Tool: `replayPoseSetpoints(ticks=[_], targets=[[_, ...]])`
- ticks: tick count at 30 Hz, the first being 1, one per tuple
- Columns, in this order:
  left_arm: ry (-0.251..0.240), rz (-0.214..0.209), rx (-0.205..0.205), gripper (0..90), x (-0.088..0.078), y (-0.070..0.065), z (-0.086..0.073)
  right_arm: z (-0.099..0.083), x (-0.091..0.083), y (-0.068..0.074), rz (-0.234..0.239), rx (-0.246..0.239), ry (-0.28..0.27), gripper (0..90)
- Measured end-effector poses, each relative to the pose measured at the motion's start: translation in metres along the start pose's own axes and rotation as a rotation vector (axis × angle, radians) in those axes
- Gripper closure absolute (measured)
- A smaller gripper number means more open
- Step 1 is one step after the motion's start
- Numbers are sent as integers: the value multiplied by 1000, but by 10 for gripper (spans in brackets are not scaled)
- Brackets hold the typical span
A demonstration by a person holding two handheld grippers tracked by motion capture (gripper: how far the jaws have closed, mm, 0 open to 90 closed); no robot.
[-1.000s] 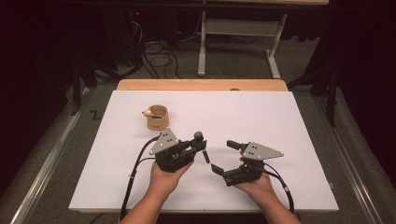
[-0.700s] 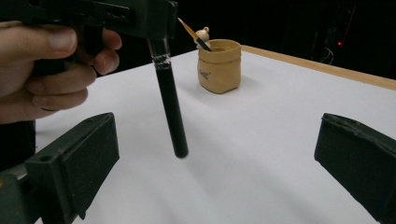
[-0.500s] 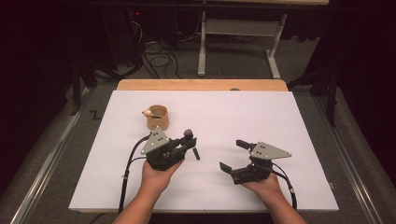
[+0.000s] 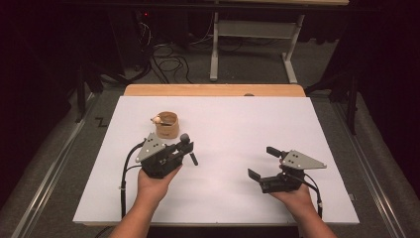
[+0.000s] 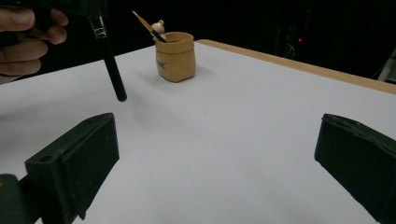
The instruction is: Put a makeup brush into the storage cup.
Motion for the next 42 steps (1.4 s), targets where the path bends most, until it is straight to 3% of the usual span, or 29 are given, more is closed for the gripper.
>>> replayPoseSetpoints(ticks=[9,15,21,30,42], targets=[[-12,75,-1,779,-9,19,3,-14,-28,-26,-65,2,34,4],[-32,150,-1,779,-16,35,11,-26,-41,-37,-86,16,42,4],[-61,209,-3,779,-16,48,19,-25,-41,-38,-82,38,20,5],[-95,250,-28,780,-9,65,28,-27,-40,-36,-70,40,28,4],[-110,290,-27,780,4,79,44,-28,-37,-33,-54,42,35,5]])
Point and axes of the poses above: each handheld gripper's, and its own axes: x roughly forward along the jaws, z roughly out of its top, y roughly to its left, the point moved 6 cm from there along x, roughly forward along the jaws, and after that the axes turned 3 degrees about -x, right-handed, at the moved point
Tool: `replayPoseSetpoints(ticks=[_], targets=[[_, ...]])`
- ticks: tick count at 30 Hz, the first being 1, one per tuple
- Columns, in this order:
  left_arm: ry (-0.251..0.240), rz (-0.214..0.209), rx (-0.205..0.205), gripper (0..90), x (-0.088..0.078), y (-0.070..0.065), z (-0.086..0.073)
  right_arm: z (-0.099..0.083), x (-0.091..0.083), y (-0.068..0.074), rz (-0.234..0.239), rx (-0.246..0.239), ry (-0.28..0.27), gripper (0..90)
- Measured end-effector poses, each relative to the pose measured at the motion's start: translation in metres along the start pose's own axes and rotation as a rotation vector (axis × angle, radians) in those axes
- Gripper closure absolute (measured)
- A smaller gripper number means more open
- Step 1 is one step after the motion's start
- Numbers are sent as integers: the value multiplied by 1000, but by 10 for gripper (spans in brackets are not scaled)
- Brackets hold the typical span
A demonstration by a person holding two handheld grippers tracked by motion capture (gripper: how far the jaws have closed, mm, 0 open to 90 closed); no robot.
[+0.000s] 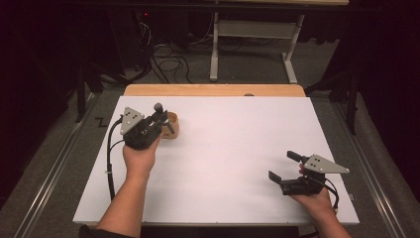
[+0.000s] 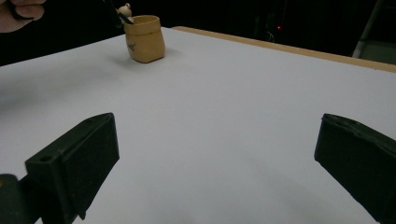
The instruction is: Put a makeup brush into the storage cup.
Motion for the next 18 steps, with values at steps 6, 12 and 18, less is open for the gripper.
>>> replayPoseSetpoints(ticks=[6,12,18], targets=[[-8,13,0,780,7,1,7,0,2,4,9,2,6,5],[-13,33,1,780,14,4,11,-1,5,7,19,-1,9,5],[-9,53,-3,780,23,9,13,0,6,9,27,-6,6,5]])
Point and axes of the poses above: each handheld gripper's, and its own axes: x roughly forward along the jaws, z roughly out of its top, y roughly to its left, the point moved 6 cm from there along x, roughly forward along the jaws, and after that the axes turned 3 degrees about -x, right-handed, at the moved point
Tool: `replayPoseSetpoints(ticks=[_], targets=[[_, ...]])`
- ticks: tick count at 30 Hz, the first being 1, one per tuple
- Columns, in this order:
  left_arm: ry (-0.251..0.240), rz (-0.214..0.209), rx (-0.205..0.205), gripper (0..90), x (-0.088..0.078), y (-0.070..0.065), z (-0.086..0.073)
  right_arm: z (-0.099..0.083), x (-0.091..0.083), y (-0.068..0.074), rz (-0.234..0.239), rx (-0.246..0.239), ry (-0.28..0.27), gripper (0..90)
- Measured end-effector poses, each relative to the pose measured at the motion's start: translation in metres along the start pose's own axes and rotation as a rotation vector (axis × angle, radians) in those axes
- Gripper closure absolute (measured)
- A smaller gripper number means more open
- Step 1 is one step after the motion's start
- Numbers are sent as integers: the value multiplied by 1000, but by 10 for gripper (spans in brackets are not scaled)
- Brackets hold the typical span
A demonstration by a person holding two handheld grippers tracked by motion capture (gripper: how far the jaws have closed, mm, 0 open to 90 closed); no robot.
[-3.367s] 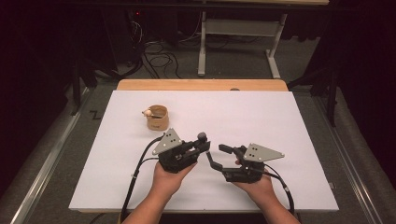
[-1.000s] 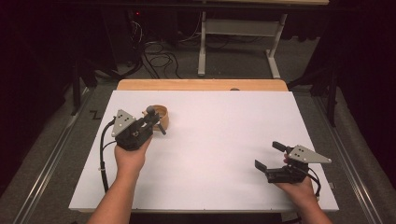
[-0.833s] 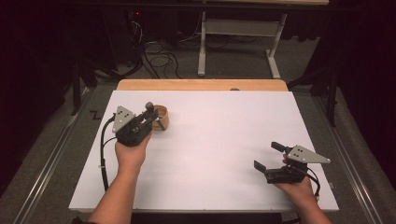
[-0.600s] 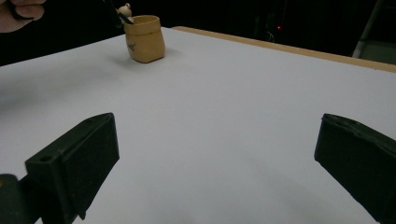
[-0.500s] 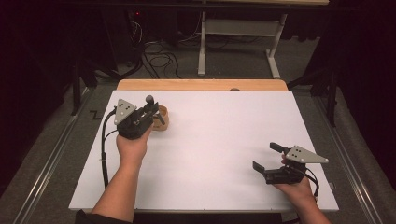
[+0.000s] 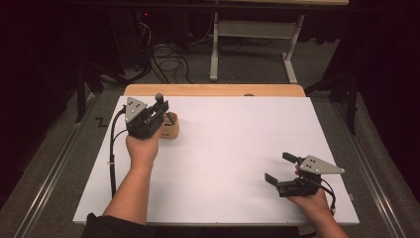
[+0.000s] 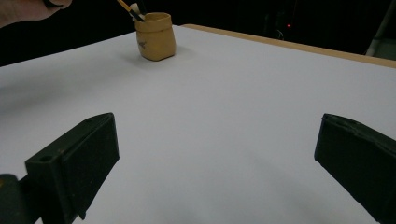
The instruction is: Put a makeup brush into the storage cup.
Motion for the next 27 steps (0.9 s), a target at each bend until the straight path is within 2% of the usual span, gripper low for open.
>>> replayPoseSetpoints(ticks=[17,22,27], targets=[[17,33,8,779,18,10,-2,-1,0,2,6,1,7,5],[20,53,4,779,21,13,-4,-2,1,2,7,-2,8,5],[25,54,11,779,22,14,-6,-3,1,3,10,-3,10,5]])
Point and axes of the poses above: each handheld gripper's, and its own axes: x roughly forward along the jaws, z roughly out of its top, y roughly to its left, the point moved 6 cm from there along x, roughly forward along the jaws, and after that the axes turned 3 degrees about -x, right-handed, at the moved point
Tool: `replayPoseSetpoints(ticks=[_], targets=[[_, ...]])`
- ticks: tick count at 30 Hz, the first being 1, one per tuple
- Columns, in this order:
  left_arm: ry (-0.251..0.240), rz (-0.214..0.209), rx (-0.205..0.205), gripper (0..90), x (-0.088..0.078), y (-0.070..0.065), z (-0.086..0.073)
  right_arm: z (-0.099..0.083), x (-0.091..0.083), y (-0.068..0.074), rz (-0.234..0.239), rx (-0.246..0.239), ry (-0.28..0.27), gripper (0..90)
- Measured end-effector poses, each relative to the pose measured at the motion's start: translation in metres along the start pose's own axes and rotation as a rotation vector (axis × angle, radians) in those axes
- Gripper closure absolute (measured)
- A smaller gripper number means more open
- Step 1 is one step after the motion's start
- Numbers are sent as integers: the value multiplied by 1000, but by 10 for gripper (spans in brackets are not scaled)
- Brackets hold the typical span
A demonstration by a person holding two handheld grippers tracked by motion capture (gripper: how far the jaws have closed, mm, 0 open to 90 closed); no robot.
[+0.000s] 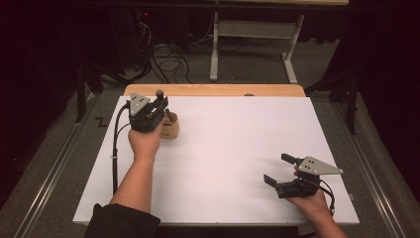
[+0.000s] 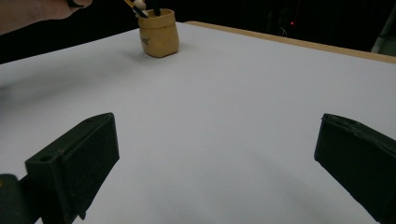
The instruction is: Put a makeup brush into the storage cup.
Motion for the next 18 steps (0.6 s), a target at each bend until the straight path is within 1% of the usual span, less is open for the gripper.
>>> replayPoseSetpoints(ticks=[4,7,15,18], targets=[[8,3,11,778,2,-1,-2,0,0,0,1,2,0,5],[16,7,27,778,4,-4,-5,0,0,0,1,2,-2,5],[26,22,22,777,5,-1,-13,-1,0,0,5,6,2,6],[32,28,28,777,5,0,-16,-1,0,0,6,5,0,6]])
Point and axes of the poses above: each handheld gripper's, and its own axes: x roughly forward along the jaws, z roughly out of its top, y roughly to its left, the point moved 6 cm from there along x, roughly forward along the jaws, and after that the axes turned 3 degrees about -x, right-handed, at the moved point
